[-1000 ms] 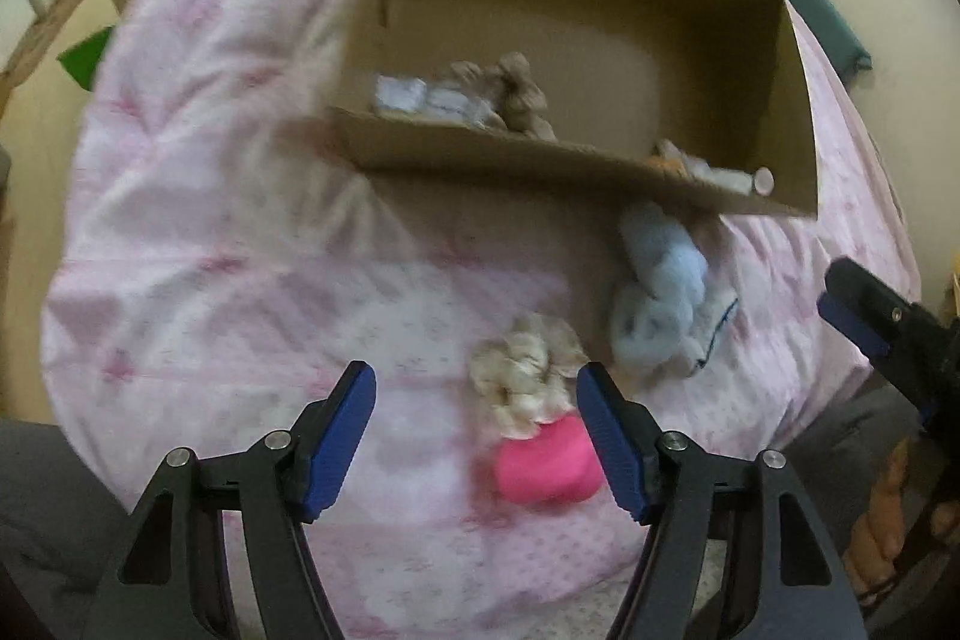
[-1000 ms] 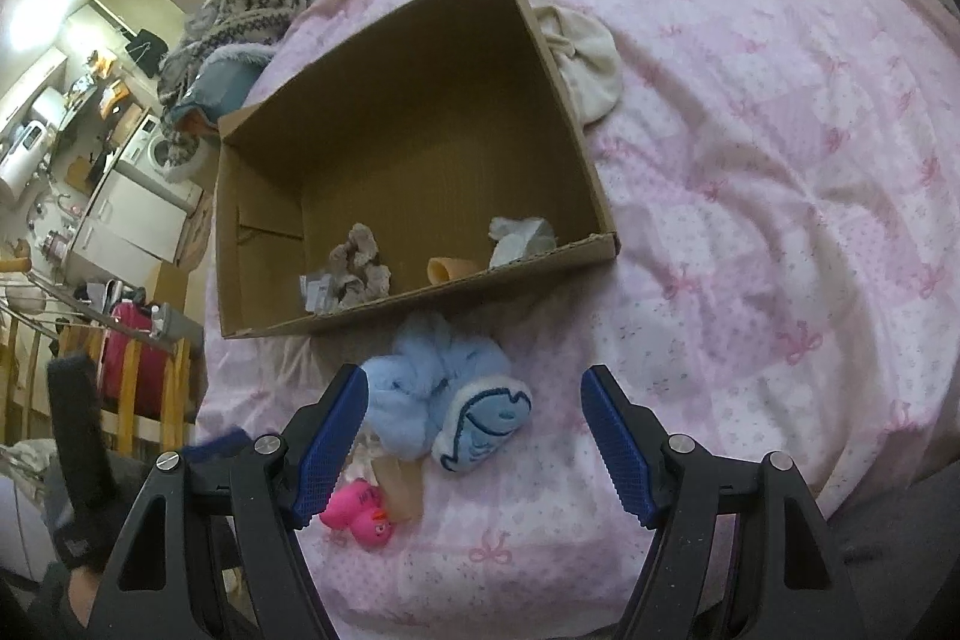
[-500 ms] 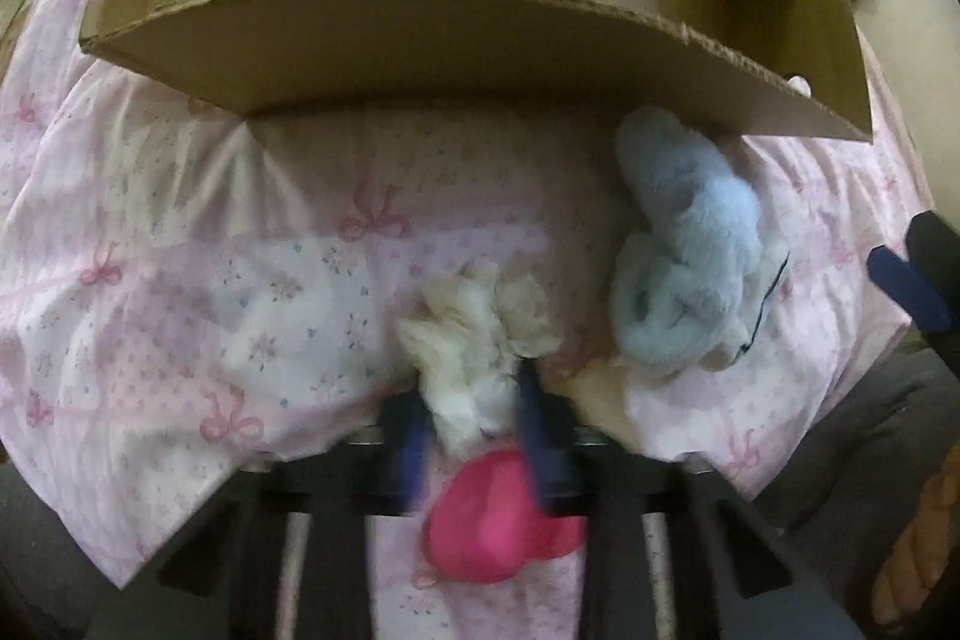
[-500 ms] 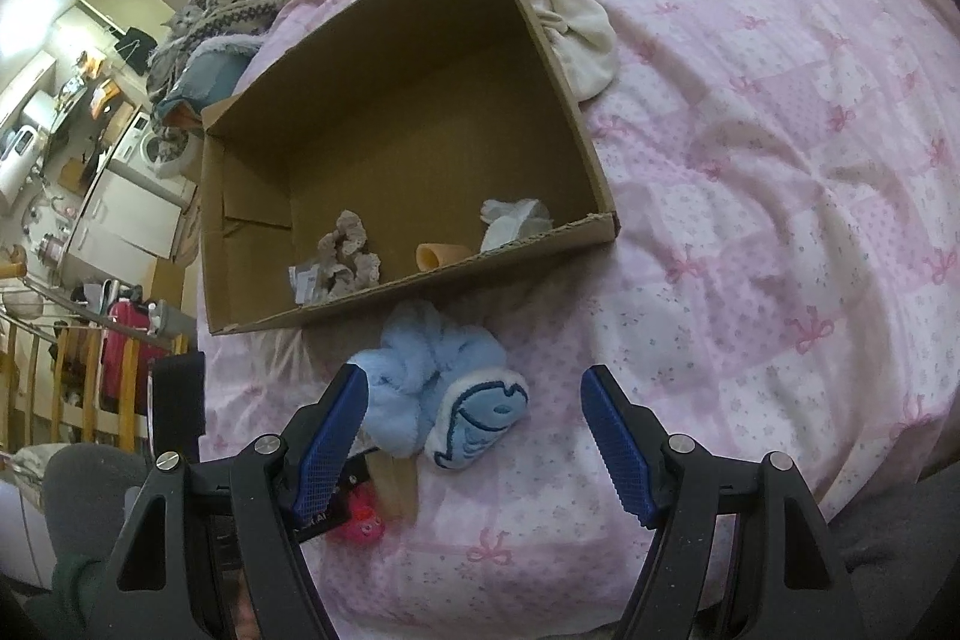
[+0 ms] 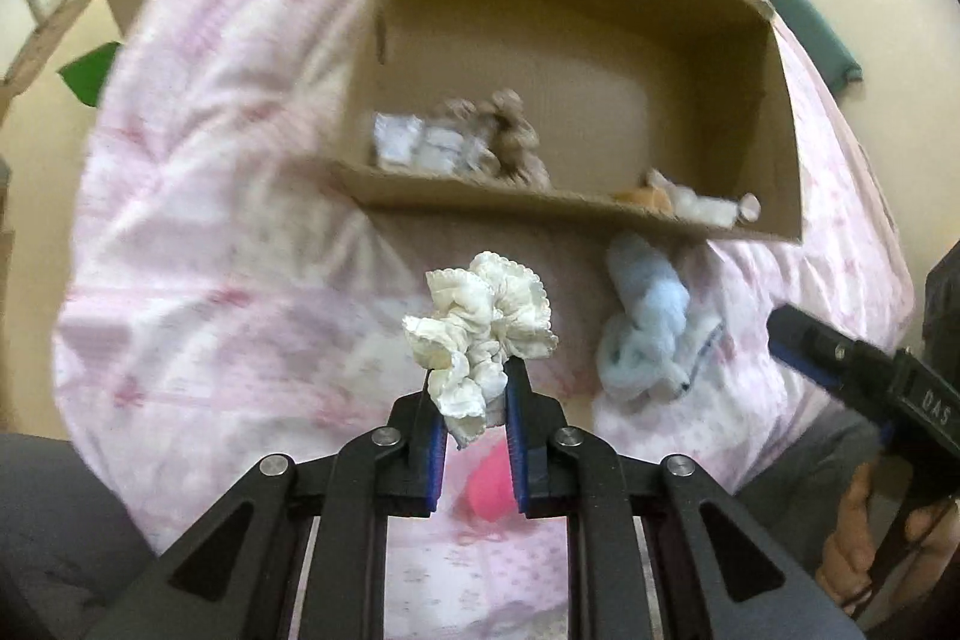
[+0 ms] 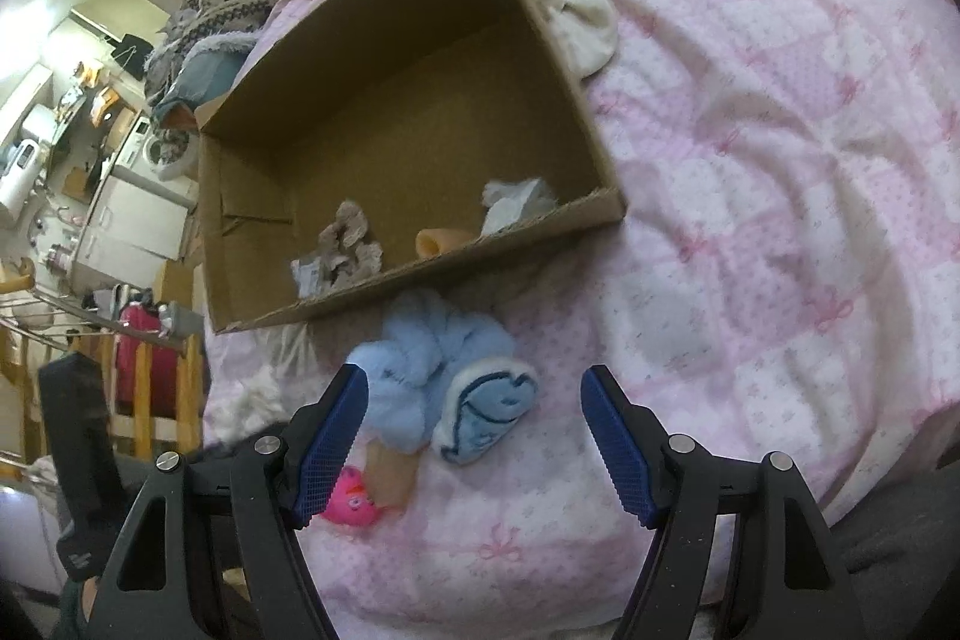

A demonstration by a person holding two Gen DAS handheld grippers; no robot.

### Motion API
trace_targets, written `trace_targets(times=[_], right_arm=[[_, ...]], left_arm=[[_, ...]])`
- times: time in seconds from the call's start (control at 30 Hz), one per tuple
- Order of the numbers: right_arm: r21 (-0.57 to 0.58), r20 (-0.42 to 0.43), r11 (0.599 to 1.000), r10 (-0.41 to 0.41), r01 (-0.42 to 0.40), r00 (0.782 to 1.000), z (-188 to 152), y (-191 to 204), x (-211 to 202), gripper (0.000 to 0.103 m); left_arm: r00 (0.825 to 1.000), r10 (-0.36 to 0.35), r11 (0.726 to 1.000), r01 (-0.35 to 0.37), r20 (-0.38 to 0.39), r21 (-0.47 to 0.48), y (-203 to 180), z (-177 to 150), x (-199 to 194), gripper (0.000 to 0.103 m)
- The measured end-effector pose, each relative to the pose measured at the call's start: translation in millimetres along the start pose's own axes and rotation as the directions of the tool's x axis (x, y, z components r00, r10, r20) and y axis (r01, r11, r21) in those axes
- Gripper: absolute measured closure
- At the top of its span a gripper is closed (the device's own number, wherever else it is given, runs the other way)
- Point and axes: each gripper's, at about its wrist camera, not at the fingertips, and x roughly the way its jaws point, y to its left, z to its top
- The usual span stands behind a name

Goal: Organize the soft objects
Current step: 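Grasp the cream scrunchie with the left tool while the right tool grasps the blue towel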

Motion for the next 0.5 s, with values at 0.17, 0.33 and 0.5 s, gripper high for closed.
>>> trace_targets(times=[0.17, 0.33, 0.5], right_arm=[[0.012, -0.017, 1.0, -0.002, 0.002, 1.0, 2, 9, 15, 0.001], [0.009, -0.107, 0.999, -0.036, 0.037, 0.994, 5, 16, 50, 0.001], [-0.046, -0.155, 0.991, -0.128, 0.122, 0.98, 1, 26, 81, 0.001]], left_arm=[[1.0, 0.021, 0.999, -0.021, 0.008, -0.032, 8, 2, 1, 0.088], [0.999, 0.051, 0.999, -0.051, 0.003, -0.015, 5, 4, 9, 0.087], [0.998, 0.059, 0.998, -0.059, 0.002, -0.02, 3, 8, 11, 0.087]])
